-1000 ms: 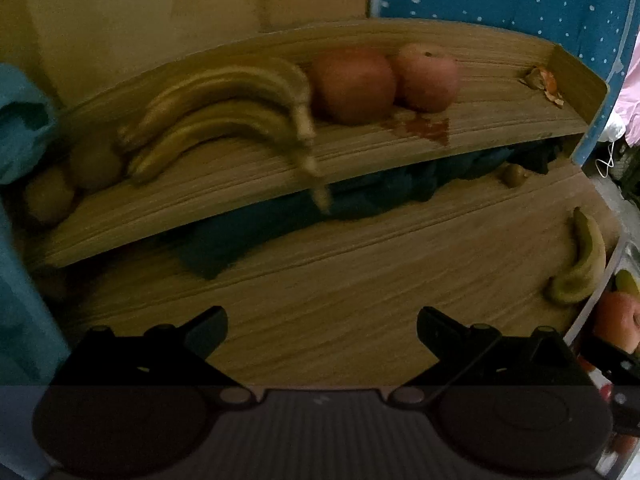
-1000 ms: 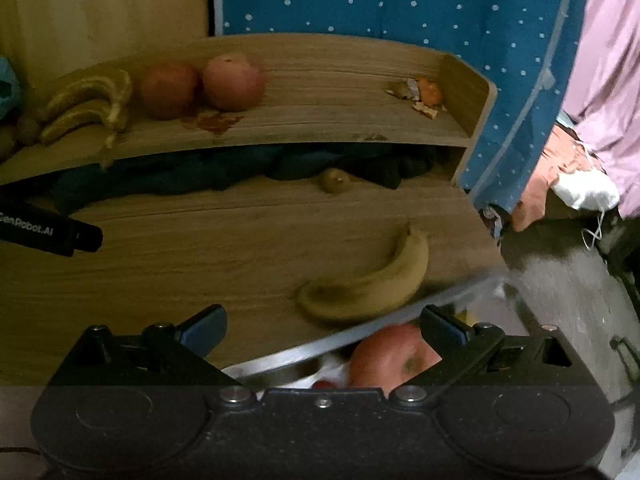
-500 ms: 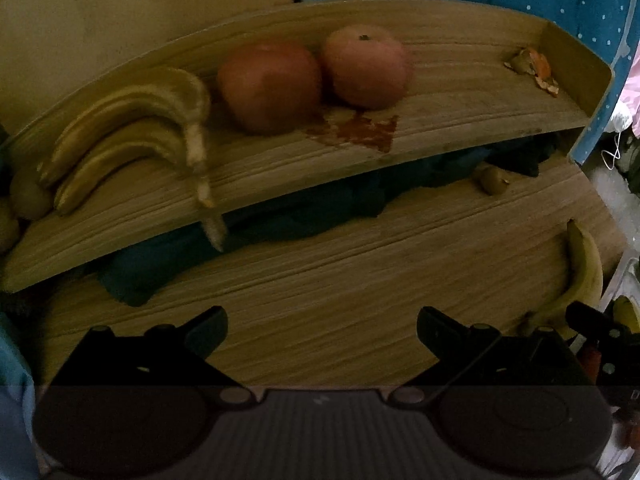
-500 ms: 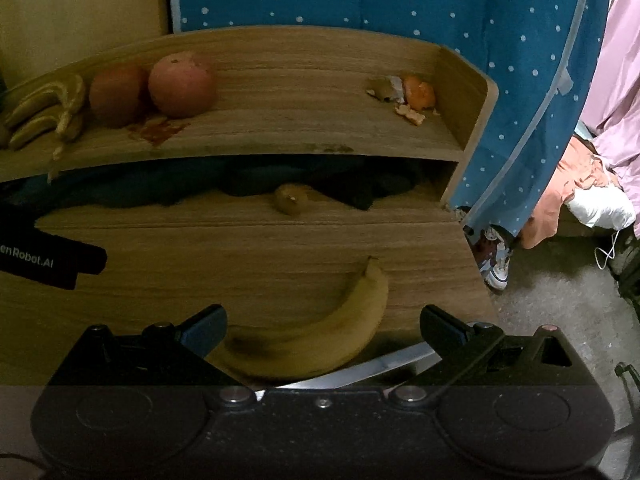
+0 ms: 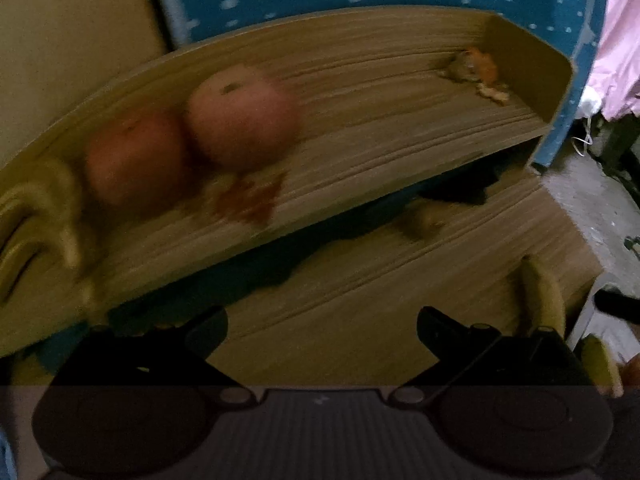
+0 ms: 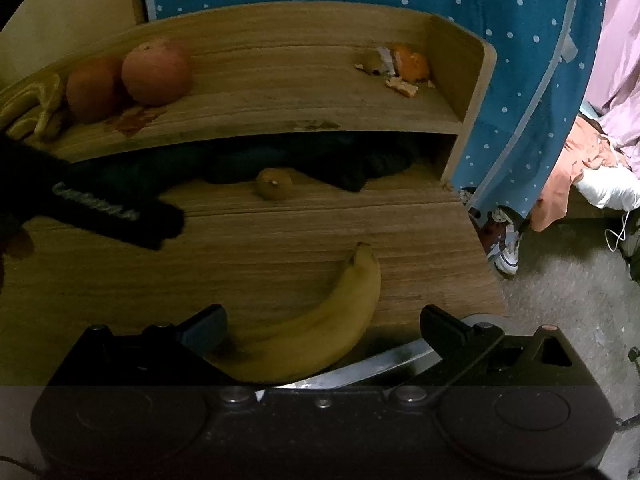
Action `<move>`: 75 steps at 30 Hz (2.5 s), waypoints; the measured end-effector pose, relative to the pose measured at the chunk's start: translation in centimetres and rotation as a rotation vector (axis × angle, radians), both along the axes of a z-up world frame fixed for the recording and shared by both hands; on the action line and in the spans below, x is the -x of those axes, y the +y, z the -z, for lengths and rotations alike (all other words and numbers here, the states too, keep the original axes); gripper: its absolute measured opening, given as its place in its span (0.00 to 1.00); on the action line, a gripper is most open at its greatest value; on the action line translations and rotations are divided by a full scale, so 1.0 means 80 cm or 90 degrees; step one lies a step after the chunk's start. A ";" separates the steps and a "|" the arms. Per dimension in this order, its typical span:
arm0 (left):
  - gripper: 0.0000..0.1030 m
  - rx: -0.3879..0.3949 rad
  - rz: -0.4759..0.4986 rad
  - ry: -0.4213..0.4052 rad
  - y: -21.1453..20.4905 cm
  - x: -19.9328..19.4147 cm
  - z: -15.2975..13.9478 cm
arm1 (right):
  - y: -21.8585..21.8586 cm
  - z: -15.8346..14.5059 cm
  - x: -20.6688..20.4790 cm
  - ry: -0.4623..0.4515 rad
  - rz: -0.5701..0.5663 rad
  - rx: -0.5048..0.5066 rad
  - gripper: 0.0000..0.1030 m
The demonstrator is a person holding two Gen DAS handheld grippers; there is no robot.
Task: Organize fruits
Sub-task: 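Lift both open tools and move them toward the banana and kiwi on the desk, then close the right tool on the yellow banana while the left tool grasps a brown kiwi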
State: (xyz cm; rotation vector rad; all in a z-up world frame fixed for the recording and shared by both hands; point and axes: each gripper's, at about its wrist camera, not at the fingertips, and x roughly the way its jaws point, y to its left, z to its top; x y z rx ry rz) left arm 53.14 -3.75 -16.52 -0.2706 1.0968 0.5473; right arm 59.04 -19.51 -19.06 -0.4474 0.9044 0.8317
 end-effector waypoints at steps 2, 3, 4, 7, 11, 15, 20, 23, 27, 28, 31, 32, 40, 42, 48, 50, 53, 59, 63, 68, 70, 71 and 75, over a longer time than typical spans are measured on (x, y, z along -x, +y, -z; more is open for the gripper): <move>1.00 0.000 0.014 -0.002 -0.003 -0.013 0.002 | 0.000 0.002 -0.004 0.001 0.003 -0.002 0.99; 1.00 0.000 0.020 -0.002 -0.005 -0.020 0.003 | -0.001 0.002 -0.005 0.000 0.005 -0.006 0.99; 1.00 -0.001 0.026 -0.003 -0.007 -0.027 0.004 | -0.002 0.002 -0.006 0.000 0.007 -0.011 0.99; 1.00 -0.004 0.039 -0.004 -0.012 -0.043 0.009 | -0.003 0.004 -0.010 0.004 0.009 -0.016 0.99; 1.00 0.002 0.053 0.000 -0.018 -0.061 0.018 | -0.005 0.006 -0.014 0.014 0.019 -0.023 0.99; 1.00 0.014 0.065 -0.007 -0.019 -0.075 0.025 | -0.004 0.009 -0.015 0.028 0.026 -0.030 0.98; 1.00 0.026 0.079 -0.012 -0.018 -0.090 0.031 | -0.001 0.010 -0.016 0.046 0.040 -0.045 0.94; 0.99 0.031 0.083 -0.020 -0.016 -0.094 0.031 | 0.001 0.012 -0.017 0.053 0.041 -0.048 0.89; 0.94 0.034 0.086 -0.027 -0.016 -0.099 0.034 | 0.003 0.015 -0.017 0.057 0.053 -0.047 0.82; 0.92 0.036 0.087 -0.029 -0.015 -0.099 0.033 | 0.003 0.015 -0.018 0.058 0.056 -0.047 0.81; 0.86 0.042 0.086 -0.034 -0.015 -0.103 0.034 | 0.002 0.017 -0.019 0.059 0.063 -0.045 0.75; 0.81 0.043 0.084 -0.035 -0.015 -0.104 0.035 | 0.002 0.018 -0.019 0.060 0.066 -0.044 0.73; 0.62 0.033 0.085 -0.041 -0.021 -0.111 0.038 | -0.002 0.020 -0.020 0.066 0.092 -0.039 0.51; 0.49 0.040 0.083 -0.041 -0.021 -0.113 0.038 | -0.003 0.020 -0.020 0.067 0.095 -0.040 0.51; 0.31 0.050 0.067 -0.030 -0.020 -0.113 0.045 | -0.004 0.020 -0.021 0.070 0.101 -0.045 0.49; 0.31 0.052 0.066 -0.033 -0.019 -0.111 0.045 | -0.005 0.020 -0.025 0.072 0.103 -0.048 0.47; 0.30 0.051 0.063 -0.033 -0.016 -0.108 0.046 | -0.003 0.020 -0.030 0.072 0.105 -0.053 0.42; 0.30 0.053 0.057 -0.021 -0.014 -0.093 0.048 | 0.003 0.022 -0.033 0.070 0.094 -0.057 0.39; 0.30 0.057 0.041 -0.016 -0.010 -0.073 0.044 | 0.004 0.023 -0.034 0.076 0.096 -0.050 0.42; 0.30 0.065 0.029 -0.015 -0.008 -0.052 0.042 | 0.007 0.022 -0.028 0.078 0.098 -0.041 0.46; 0.30 0.067 0.029 -0.015 -0.010 -0.048 0.039 | 0.008 0.022 -0.026 0.075 0.100 -0.038 0.46; 0.30 0.068 0.029 -0.014 -0.011 -0.045 0.039 | 0.008 0.022 -0.025 0.074 0.101 -0.037 0.46; 0.30 0.072 0.031 -0.016 -0.017 -0.029 0.035 | 0.009 0.024 -0.021 0.061 0.101 -0.032 0.46</move>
